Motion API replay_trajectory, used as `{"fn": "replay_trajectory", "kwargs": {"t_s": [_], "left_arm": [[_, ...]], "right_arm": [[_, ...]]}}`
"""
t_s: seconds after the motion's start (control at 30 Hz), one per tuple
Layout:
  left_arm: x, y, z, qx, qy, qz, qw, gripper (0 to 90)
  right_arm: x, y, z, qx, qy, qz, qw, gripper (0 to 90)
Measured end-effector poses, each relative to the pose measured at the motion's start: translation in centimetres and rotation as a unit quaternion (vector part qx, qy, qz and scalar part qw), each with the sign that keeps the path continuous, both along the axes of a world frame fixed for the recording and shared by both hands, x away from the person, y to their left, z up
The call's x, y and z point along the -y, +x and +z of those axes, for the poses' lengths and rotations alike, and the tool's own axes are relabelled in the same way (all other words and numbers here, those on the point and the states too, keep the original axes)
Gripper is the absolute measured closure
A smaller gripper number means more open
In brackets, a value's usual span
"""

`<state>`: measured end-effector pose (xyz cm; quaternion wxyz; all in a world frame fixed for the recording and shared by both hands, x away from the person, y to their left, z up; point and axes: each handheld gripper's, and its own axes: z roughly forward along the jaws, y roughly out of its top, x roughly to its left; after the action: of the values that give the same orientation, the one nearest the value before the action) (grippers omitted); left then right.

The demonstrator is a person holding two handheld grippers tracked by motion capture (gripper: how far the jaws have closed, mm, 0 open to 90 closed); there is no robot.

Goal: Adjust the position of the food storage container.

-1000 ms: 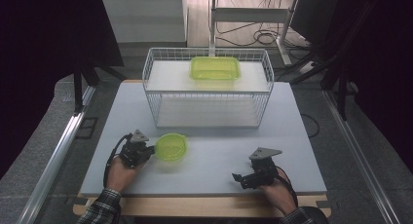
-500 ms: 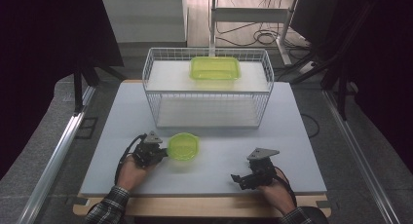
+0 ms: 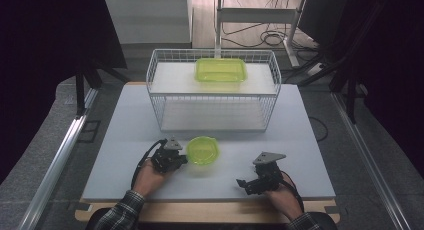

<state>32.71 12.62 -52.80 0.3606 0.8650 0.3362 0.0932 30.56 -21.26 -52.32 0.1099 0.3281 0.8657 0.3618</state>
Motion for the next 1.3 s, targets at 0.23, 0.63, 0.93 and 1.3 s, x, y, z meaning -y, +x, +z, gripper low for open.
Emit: {"fn": "replay_trajectory", "kwargs": {"t_s": [0.23,0.63,0.93,1.3], "left_arm": [[0.6,0.2,-0.1,-0.004,-0.017,-0.006,0.9998,87.1],[-1.5,-1.3,1.0,0.038,-0.019,0.040,0.9983,43.9],[-2.6,-2.8,1.5,0.054,-0.032,0.053,0.9967,15.0],[-3.6,-5.1,1.6,0.077,-0.025,0.092,0.9925,0.3]], "right_arm": [[0.0,0.0,0.0,0.000,0.001,0.000,1.0000,2.6],[0.2,0.0,0.2,0.005,0.003,-0.003,1.0000,2.6],[0.2,0.0,0.2,0.006,0.002,-0.004,1.0000,2.6],[0.2,0.0,0.2,0.006,0.003,-0.004,1.0000,2.6]]}}
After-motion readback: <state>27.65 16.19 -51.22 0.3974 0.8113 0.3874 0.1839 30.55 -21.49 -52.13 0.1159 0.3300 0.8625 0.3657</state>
